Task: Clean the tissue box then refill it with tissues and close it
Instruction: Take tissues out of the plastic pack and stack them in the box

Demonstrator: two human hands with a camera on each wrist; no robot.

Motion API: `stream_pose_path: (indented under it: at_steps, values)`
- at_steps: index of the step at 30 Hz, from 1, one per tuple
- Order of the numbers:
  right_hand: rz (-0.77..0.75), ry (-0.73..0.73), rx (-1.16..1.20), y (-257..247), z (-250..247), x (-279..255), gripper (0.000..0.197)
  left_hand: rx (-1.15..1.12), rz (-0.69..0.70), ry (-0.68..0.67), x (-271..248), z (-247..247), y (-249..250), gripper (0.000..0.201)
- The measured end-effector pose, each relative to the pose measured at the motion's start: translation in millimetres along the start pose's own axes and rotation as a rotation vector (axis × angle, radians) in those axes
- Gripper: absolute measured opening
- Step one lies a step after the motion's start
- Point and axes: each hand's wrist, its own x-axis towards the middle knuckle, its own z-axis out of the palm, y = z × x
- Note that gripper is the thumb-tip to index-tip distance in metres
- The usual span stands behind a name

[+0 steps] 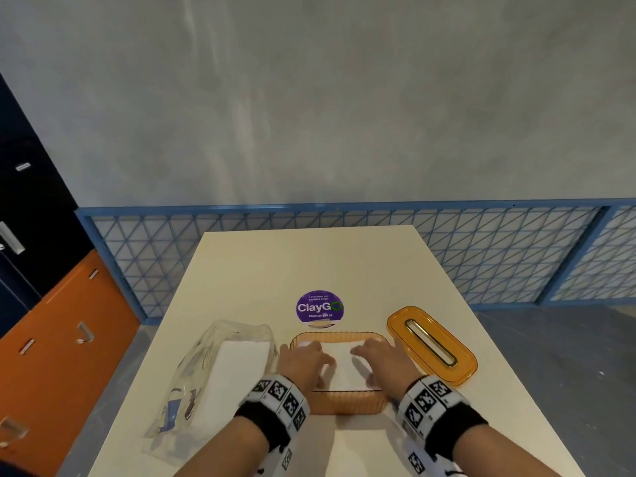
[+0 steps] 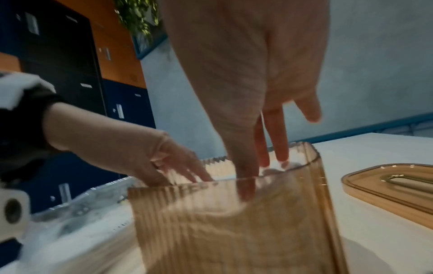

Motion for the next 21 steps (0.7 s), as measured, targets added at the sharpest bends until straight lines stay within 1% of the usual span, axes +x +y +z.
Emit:
stream_pose_path:
  at_steps: [1,2,4,7,9,12,15,16,17,18,19,20,21]
  values:
    - [0.022,-0.145,-0.001,2.2,-1.2,1.7,0.056,0.003,0.004,-0.082,2.8,-0.3,-4.3,0.051]
    - [0.069,-0.248,0.030,3.5,-1.5,5.1,0.054,0.013,-0.003,-0.149,5.8,0.6,-8.4,0.054]
    - [0.173,-0.349,0.100,3.4,1.7,15.9,0.049,0.041,-0.024,-0.225,11.4,2.7,-13.6,0.060]
    - [0.272,-0.379,0.116,2.2,11.3,32.4,0.062,0.056,-0.033,-0.270,17.7,4.2,-14.1,0.065]
    - [0.285,-0.366,0.112,1.0,12.7,34.1,0.066,0.065,-0.040,-0.287,19.2,4.4,-11.3,0.067]
    - [0.275,-0.353,0.103,-0.4,11.8,33.7,0.068,0.062,-0.068,-0.262,18.4,5.4,-10.2,0.066]
    - [0.258,-0.353,0.092,-1.1,8.8,29.7,0.063,0.049,-0.084,-0.234,12.9,3.1,-7.5,0.061]
    - [0.228,-0.350,0.064,-1.2,5.9,26.6,0.058,0.061,-0.084,-0.210,9.7,2.4,-6.3,0.060]
    - [0.188,-0.338,0.026,0.1,2.1,22.5,0.050,0.063,-0.078,-0.153,5.3,1.4,-4.9,0.058]
    - [0.138,-0.303,-0.015,1.8,-2.8,17.2,0.042,0.041,-0.070,-0.058,0.1,1.1,-4.5,0.054]
    - [0.081,-0.226,-0.037,5.0,-5.3,13.1,0.039,-0.009,-0.069,0.069,-6.2,1.7,-6.4,0.048]
    - [0.042,-0.113,-0.025,9.2,-6.3,9.9,0.038,-0.083,-0.092,0.217,-13.4,3.6,-10.7,0.043]
    - [0.026,0.026,0.018,14.2,-4.5,8.4,0.038,-0.168,-0.148,0.366,-20.6,5.7,-17.8,0.038]
